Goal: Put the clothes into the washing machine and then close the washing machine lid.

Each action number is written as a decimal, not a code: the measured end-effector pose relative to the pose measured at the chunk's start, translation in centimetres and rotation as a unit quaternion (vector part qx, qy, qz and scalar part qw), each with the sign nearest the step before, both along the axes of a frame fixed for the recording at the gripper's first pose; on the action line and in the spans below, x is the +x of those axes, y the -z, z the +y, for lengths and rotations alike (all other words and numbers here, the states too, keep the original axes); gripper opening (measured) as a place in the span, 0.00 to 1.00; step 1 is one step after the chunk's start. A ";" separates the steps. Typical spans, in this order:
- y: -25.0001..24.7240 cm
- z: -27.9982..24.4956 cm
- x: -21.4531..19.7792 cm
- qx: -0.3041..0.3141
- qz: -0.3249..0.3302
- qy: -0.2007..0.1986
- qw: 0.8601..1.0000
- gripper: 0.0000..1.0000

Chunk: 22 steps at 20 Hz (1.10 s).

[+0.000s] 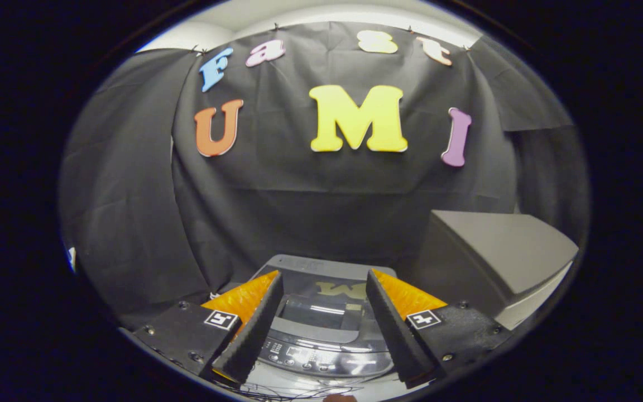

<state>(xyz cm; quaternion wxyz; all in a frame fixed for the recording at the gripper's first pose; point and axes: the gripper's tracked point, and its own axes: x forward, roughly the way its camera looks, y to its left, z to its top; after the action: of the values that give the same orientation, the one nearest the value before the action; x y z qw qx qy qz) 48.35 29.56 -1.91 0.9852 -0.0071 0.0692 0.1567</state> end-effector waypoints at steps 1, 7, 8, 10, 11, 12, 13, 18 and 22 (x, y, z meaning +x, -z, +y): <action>-1.0 -1.1 -1.6 0.004 -0.010 0.002 1.000 0.95; -6.9 -9.9 -12.8 0.024 -0.065 0.030 0.997 0.97; -7.6 -11.5 -15.0 0.026 -0.067 0.035 0.997 0.97; -9.2 -14.7 -19.0 0.030 -0.081 0.047 0.995 0.97; -10.1 -16.3 -20.6 0.030 -0.088 0.057 0.994 0.97; -10.7 -18.0 -22.2 0.031 -0.092 0.066 0.993 0.96; -11.4 -19.5 -23.6 0.034 -0.096 0.073 0.992 0.96; -13.3 -24.4 -28.6 0.034 -0.107 0.073 0.991 0.97; -12.8 -27.5 -31.4 0.021 -0.111 0.058 0.992 0.97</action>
<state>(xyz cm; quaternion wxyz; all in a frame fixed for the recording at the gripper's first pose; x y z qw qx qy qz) 16.90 2.09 10.88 0.9942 0.0002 -0.0441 0.0984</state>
